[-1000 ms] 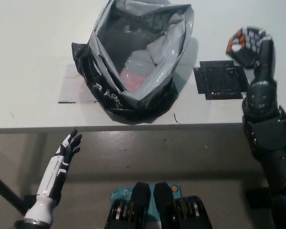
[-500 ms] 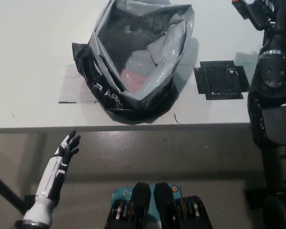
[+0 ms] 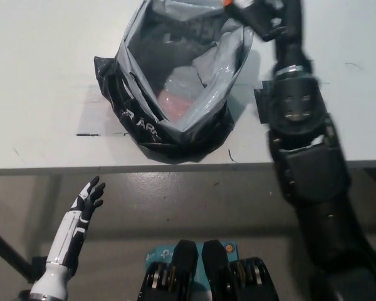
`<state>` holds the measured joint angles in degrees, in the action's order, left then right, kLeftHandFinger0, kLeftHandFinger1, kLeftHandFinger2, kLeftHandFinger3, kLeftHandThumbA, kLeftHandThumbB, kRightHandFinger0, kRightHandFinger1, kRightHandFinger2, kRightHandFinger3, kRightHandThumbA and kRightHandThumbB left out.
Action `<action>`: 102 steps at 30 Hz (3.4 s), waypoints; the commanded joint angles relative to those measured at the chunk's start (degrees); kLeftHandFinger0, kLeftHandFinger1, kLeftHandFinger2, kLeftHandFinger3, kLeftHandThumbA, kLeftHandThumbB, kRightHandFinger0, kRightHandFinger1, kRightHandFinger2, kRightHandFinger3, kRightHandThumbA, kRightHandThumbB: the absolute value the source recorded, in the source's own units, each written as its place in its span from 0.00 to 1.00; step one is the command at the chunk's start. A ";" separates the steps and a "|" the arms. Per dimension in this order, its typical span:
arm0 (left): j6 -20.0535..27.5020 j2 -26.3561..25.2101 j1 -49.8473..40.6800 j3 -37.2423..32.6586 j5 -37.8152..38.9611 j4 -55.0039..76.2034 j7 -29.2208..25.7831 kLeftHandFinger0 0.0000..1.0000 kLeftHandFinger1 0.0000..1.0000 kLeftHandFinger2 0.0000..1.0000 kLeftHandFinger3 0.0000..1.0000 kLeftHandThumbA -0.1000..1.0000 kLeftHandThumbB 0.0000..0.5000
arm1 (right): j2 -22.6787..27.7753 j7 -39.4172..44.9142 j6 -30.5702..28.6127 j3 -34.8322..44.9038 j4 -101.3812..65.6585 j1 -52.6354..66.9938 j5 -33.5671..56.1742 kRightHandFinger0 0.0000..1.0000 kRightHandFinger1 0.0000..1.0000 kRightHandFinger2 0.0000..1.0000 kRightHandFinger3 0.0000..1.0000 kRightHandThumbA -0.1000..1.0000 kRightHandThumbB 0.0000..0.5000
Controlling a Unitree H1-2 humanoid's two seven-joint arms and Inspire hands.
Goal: Use the right hand to pick up a rubix's cube and place it into a plastic bag and lift the bag
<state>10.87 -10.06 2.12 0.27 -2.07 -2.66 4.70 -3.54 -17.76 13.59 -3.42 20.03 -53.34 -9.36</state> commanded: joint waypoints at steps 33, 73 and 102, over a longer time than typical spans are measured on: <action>1.45 -0.03 0.53 -0.87 -1.13 1.39 0.38 0.97 1.00 1.00 1.00 1.00 0.38 | 0.53 2.60 -17.35 -9.06 49.93 -23.85 -6.59 0.72 1.00 1.00 1.00 0.34 0.67; 0.95 -0.73 0.02 -0.40 -0.61 1.76 0.75 0.85 1.00 1.00 1.00 1.00 0.35 | 14.67 4.34 -7.09 -7.90 6.78 -9.09 -16.45 1.00 1.00 1.00 1.00 0.88 0.78; 0.77 -0.52 -0.02 -0.40 -0.47 2.02 0.80 0.85 1.00 1.00 1.00 1.00 0.34 | 4.90 2.95 -9.25 0.94 33.00 -9.42 -6.25 1.00 1.00 1.00 1.00 0.92 0.79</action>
<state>10.43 -10.09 1.97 -0.37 -3.06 -2.23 5.21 2.25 -13.56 6.18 -4.82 52.38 -58.58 -19.52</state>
